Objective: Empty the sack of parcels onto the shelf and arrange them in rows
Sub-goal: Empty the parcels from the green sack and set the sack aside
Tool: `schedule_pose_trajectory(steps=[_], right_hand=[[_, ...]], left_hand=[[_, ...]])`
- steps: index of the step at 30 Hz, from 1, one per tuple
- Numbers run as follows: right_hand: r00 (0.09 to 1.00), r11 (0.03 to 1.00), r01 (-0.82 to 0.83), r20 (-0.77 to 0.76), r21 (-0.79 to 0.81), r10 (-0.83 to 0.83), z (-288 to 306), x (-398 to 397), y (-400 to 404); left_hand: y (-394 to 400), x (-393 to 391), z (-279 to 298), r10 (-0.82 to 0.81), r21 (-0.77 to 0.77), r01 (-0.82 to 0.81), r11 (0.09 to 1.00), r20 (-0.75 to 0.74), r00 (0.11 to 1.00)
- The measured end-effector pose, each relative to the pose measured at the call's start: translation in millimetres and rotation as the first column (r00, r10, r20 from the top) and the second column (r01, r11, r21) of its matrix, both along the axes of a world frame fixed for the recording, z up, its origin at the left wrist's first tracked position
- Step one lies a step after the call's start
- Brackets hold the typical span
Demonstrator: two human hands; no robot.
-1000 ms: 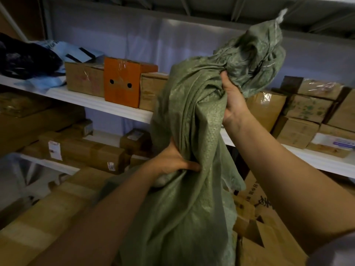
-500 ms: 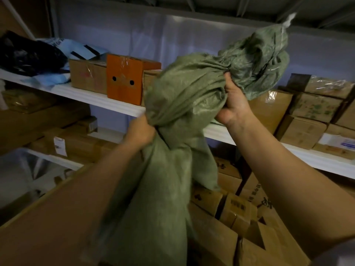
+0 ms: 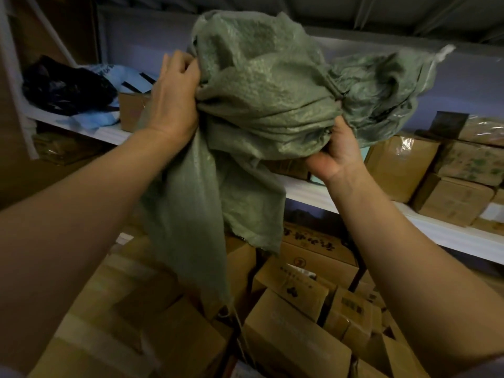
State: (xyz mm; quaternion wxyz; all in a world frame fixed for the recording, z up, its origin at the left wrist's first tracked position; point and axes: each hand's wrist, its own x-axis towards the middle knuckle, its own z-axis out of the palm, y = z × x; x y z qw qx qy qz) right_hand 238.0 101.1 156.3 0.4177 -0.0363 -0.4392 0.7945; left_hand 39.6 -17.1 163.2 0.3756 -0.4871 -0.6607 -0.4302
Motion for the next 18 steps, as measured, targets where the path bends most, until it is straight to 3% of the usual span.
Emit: schedule_pose_trajectory(steps=[6, 9, 13, 16, 18], right_hand=[[0.985, 0.998, 0.058, 0.161, 0.017, -0.060, 3, 2, 2], [0.955, 0.988, 0.154, 0.261, -0.026, -0.142, -11, -1, 9], [0.904, 0.955, 0.283, 0.358, -0.089, -0.235, -37, 5, 19], [0.819, 0.919, 0.388, 0.483, -0.067, -0.311, -48, 15, 23], [0.743, 0.886, 0.464, 0.554, -0.024, -0.375, -53, 22, 28]], left_hand=[[5, -5, -1, -0.028, -0.007, 0.028, 1.000, 0.001, 1.000], [12, -10, -30, -0.139, -0.004, 0.145, 0.989, 0.269, 0.953], [25, -13, -91, -0.061, -0.227, 0.121, 0.966, 0.255, 0.965], [28, -6, -116, -0.074, -0.300, 0.178, 0.937, 0.327, 0.942], [23, 1, -122, 0.008, -0.572, 0.100, 0.814, 0.183, 0.983]])
